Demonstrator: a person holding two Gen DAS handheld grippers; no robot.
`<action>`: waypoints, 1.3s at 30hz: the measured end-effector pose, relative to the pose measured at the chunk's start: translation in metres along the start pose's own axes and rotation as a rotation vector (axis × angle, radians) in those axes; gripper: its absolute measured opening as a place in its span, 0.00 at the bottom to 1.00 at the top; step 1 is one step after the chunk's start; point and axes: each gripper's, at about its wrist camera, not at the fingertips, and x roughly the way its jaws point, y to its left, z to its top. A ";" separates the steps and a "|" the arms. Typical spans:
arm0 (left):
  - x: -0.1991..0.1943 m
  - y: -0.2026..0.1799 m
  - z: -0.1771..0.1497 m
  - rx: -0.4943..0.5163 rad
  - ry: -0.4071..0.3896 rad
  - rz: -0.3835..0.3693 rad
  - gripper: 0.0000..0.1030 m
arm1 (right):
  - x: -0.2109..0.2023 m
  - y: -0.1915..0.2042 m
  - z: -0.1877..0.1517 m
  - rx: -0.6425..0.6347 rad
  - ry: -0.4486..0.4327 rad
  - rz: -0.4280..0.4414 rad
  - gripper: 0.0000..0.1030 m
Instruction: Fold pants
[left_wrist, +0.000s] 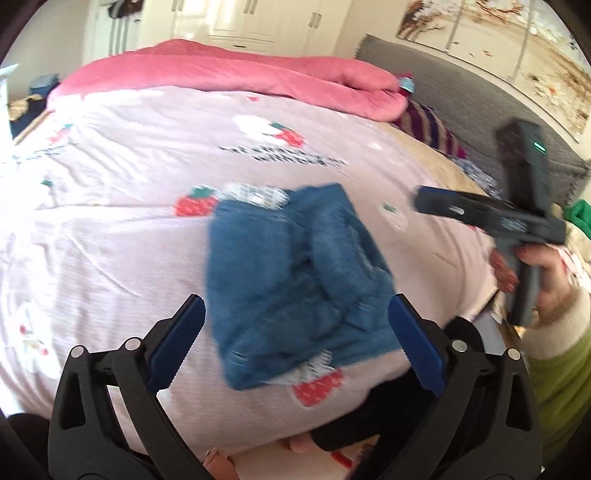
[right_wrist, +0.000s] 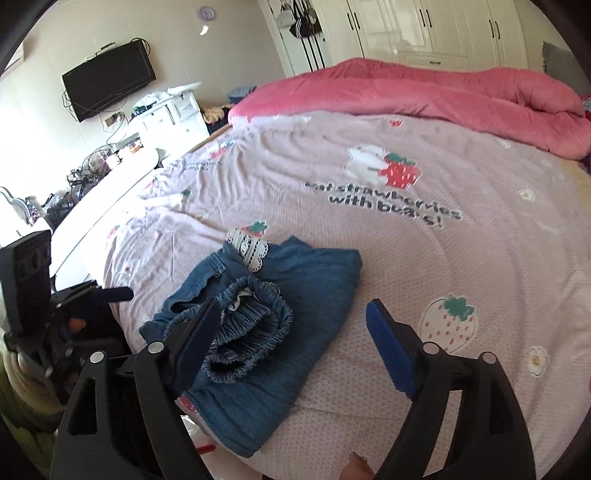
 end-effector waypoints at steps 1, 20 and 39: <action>-0.001 0.005 0.003 -0.004 -0.004 0.016 0.91 | -0.005 0.001 0.000 -0.004 -0.013 0.000 0.82; 0.023 0.034 0.030 -0.013 0.004 0.111 0.91 | -0.017 0.094 -0.029 -0.304 -0.031 0.119 0.87; 0.072 0.066 0.034 -0.085 0.082 0.117 0.91 | 0.065 0.112 -0.060 -0.381 0.170 0.117 0.07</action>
